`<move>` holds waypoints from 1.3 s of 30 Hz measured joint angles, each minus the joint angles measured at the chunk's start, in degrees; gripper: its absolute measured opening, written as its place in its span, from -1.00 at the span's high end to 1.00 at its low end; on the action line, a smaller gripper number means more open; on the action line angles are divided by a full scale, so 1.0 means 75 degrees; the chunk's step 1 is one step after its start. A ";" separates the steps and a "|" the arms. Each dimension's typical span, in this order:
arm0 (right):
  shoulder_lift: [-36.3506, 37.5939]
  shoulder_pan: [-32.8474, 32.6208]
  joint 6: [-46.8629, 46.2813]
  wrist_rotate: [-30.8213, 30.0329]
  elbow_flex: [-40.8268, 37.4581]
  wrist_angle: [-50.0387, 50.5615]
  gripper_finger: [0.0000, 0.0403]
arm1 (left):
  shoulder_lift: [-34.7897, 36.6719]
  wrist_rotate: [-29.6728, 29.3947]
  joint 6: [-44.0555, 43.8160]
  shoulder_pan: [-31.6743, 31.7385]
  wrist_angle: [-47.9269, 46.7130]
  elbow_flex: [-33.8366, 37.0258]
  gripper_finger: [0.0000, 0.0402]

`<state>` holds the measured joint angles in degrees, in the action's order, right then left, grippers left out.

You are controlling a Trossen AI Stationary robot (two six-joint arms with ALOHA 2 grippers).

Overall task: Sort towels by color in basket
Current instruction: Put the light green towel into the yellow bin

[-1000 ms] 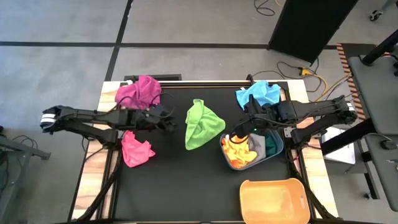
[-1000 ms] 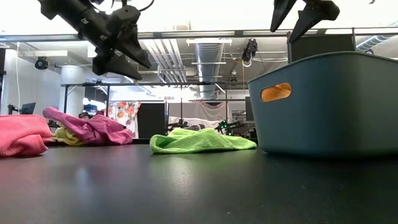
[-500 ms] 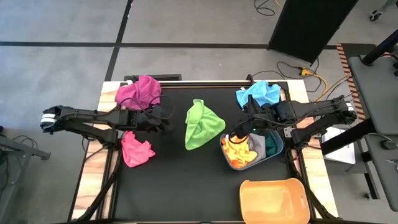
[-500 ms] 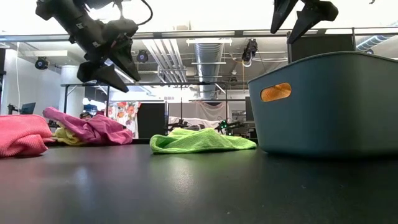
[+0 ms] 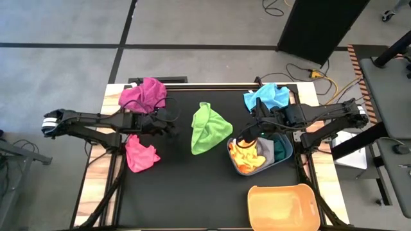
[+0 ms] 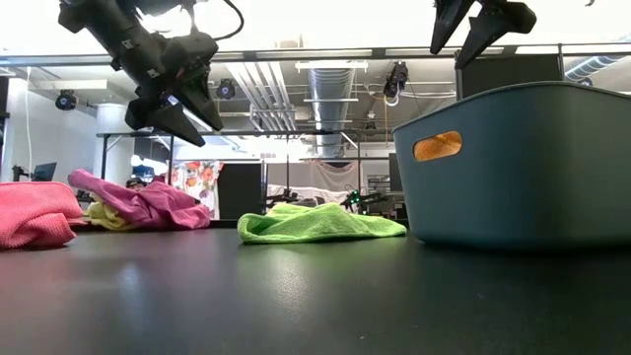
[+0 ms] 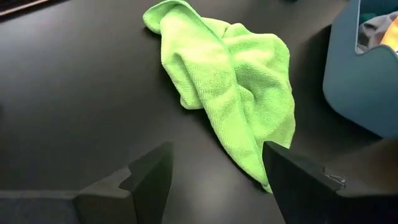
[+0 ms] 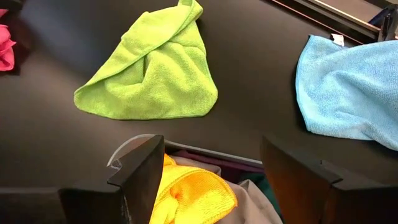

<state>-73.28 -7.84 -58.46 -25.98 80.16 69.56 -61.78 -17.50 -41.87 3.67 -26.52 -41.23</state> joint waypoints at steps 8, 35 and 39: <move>0.0000 0.0000 0.0000 0.0000 0.0000 0.0000 -0.23 | 0.0001 0.0006 0.0351 -0.0002 0.0010 0.0000 -0.15; 0.0000 0.0000 -0.0003 0.0000 -0.0003 0.0000 -0.50 | 0.0004 0.0277 0.0652 -0.0002 0.0062 0.0000 -0.15; 0.0000 -0.0002 -0.0003 0.0000 -0.0003 0.0000 -0.53 | -0.0107 0.0448 0.0584 -0.0002 0.0374 0.0000 -0.15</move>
<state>-73.28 -7.85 -58.48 -25.98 80.14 69.56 -62.58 -14.14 -37.49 3.66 -23.72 -41.23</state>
